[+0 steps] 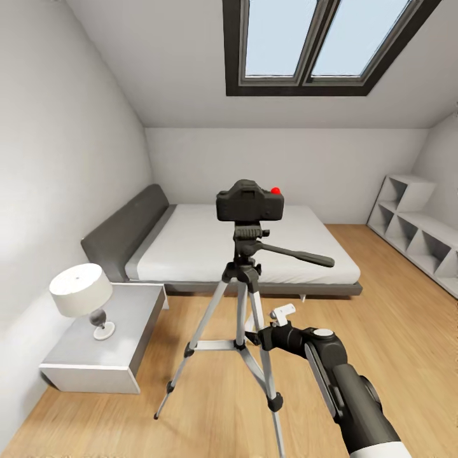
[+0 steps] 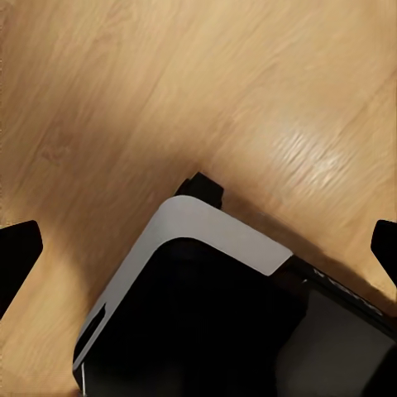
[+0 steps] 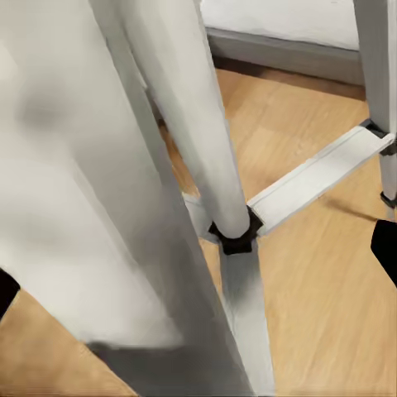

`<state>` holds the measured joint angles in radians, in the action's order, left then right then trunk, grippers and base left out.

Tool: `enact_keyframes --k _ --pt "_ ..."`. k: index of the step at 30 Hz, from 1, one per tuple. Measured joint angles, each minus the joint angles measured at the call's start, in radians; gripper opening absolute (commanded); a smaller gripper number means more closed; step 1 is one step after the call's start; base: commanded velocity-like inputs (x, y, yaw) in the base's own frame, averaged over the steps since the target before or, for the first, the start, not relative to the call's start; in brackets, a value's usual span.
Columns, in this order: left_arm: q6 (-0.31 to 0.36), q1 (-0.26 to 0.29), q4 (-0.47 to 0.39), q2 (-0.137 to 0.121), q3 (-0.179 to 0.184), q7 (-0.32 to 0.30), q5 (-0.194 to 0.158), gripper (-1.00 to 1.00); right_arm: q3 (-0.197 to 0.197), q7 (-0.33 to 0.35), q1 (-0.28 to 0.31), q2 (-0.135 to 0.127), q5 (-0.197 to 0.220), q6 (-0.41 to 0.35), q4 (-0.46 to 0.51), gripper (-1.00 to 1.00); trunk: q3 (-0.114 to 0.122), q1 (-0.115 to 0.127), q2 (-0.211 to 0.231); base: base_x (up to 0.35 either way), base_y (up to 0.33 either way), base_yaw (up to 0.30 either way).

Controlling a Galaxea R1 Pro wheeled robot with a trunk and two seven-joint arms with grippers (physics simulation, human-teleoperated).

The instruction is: Attach the digital camera to the camera tripod in the bedroom.

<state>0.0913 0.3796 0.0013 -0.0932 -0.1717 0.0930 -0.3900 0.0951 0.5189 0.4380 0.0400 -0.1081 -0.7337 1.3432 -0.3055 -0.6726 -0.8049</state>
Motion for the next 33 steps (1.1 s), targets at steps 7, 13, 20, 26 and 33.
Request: enact_keyframes --k 7,13,20,26,33 --pt "0.0 0.0 0.0 0.004 0.0 0.0 0.0 1.0 -0.004 0.157 0.0 -0.058 0.004 -0.008 0.05 1.0 0.0 0.0 0.0 -0.089 0.0 0.0" --pt "0.0 0.0 0.0 0.005 0.0 -0.001 0.0 1.0 -0.05 0.242 0.0 -0.094 0.003 -0.015 0.066 1.0 0.0 0.0 0.0 -0.013 0.0 0.0" --pt "-0.001 0.0 0.0 0.006 0.0 -0.002 0.0 1.0 -0.125 0.263 0.0 -0.104 0.004 -0.015 0.088 1.0 0.0 0.0 0.0 -0.002 0.0 0.0" --pt "-0.001 0.0 0.0 0.006 0.0 -0.002 0.0 1.0 -0.139 0.265 0.001 -0.122 0.004 -0.015 0.092 1.0 0.0 0.0 0.0 0.0 0.0 0.0" --pt "-0.001 0.0 0.0 0.006 0.0 -0.001 0.0 1.0 -0.145 0.266 0.001 -0.153 0.003 -0.015 0.093 1.0 0.0 0.0 0.0 0.0 0.0 0.0"
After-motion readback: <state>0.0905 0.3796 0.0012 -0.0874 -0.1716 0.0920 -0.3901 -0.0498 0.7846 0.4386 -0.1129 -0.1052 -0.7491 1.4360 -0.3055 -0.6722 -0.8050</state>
